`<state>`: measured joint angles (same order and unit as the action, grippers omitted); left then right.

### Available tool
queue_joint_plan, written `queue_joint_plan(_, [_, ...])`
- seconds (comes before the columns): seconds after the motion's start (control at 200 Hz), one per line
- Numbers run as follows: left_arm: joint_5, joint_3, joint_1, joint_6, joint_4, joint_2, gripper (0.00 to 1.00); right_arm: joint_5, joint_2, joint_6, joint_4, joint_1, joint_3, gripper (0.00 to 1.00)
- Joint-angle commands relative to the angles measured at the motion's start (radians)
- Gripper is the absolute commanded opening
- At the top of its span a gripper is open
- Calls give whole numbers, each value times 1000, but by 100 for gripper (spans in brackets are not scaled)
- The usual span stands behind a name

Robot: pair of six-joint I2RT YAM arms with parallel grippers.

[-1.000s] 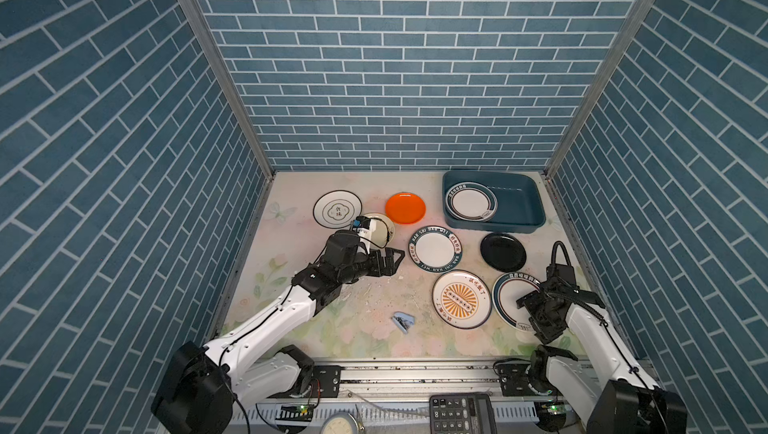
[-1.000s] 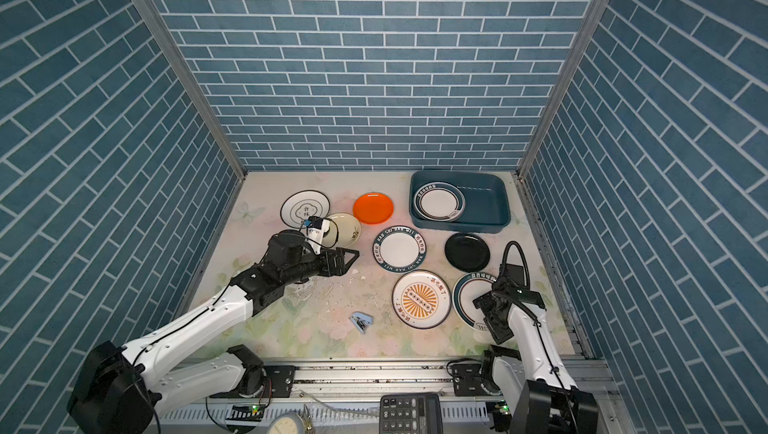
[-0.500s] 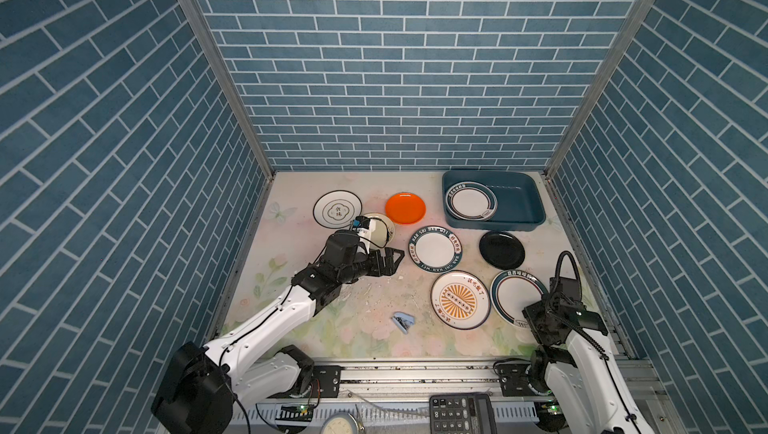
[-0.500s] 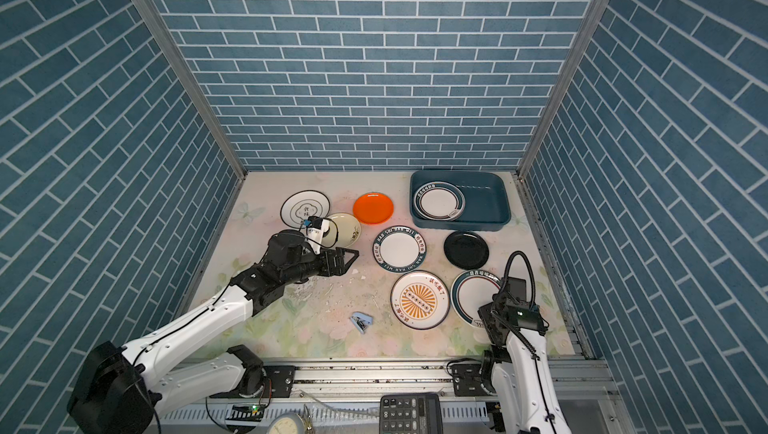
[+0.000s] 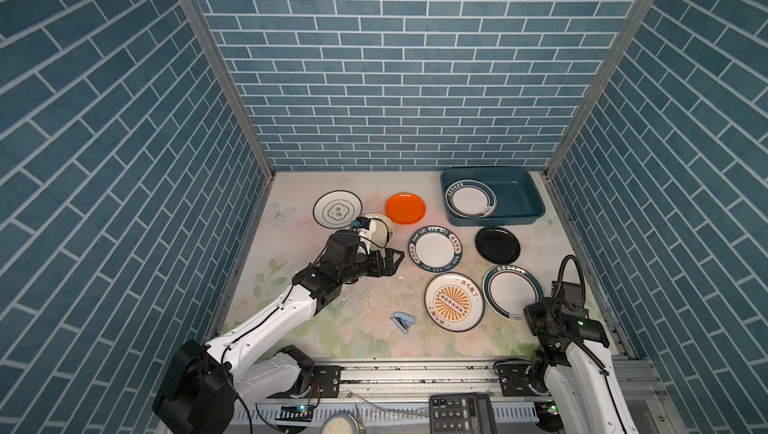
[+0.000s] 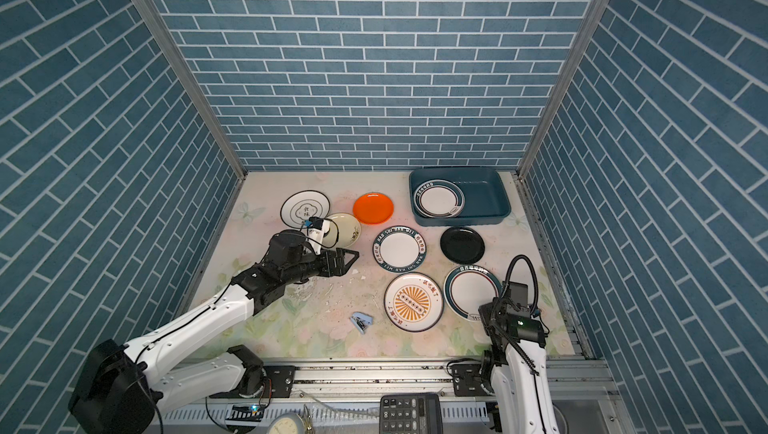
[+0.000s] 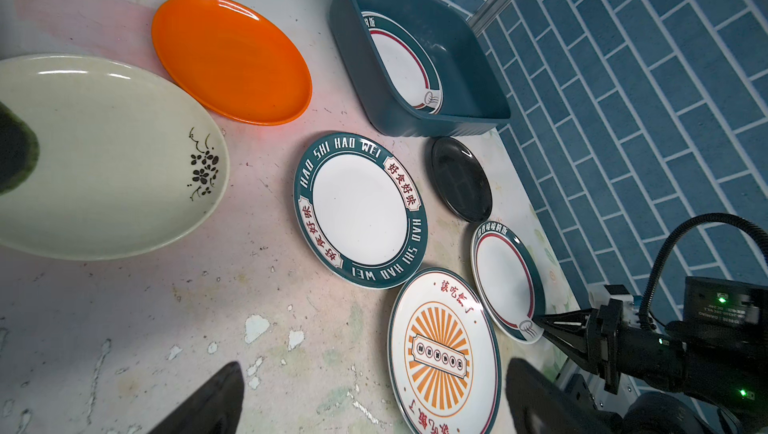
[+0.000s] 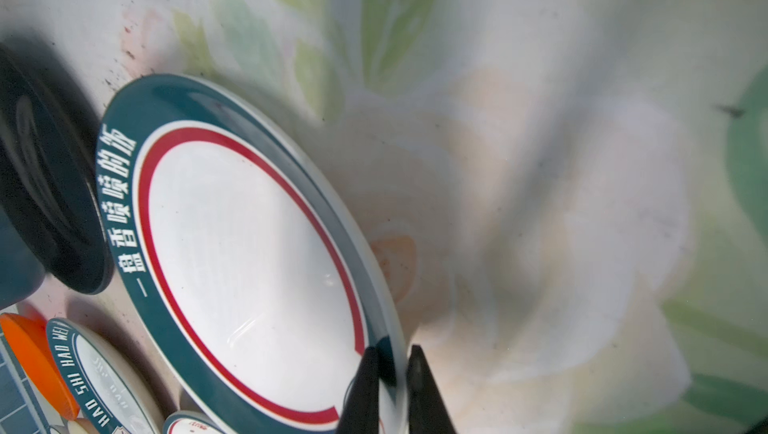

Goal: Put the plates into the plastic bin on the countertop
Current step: 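Grasp the large white red-ringed plate by its rim with the right gripper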

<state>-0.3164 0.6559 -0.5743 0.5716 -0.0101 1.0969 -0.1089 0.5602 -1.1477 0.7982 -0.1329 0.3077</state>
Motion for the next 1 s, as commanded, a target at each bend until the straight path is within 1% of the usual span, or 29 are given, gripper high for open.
queue_joint_plan(0.0, [-10, 17, 6, -5, -11, 9, 99, 47, -7, -14, 116, 3, -6, 3])
queue_joint_plan(0.11, [-10, 19, 6, -5, -10, 11, 99, 64, -33, -14, 151, 2, 17, 0])
queue_joint_plan(0.23, [-12, 19, 6, -5, -8, 14, 100, 99, -81, -8, 186, 2, 47, 0])
queue_joint_plan(0.395, [-14, 22, 8, -3, -8, 15, 100, 95, -133, -8, 212, 2, 70, 0])
queue_joint_plan(0.84, [-14, 38, 8, 17, -34, 12, 100, 93, -103, 92, 208, 3, 198, 0])
queue_joint_plan(0.995, [-15, 30, 7, 27, -40, -9, 99, 113, -93, 133, 208, 3, 242, 0])
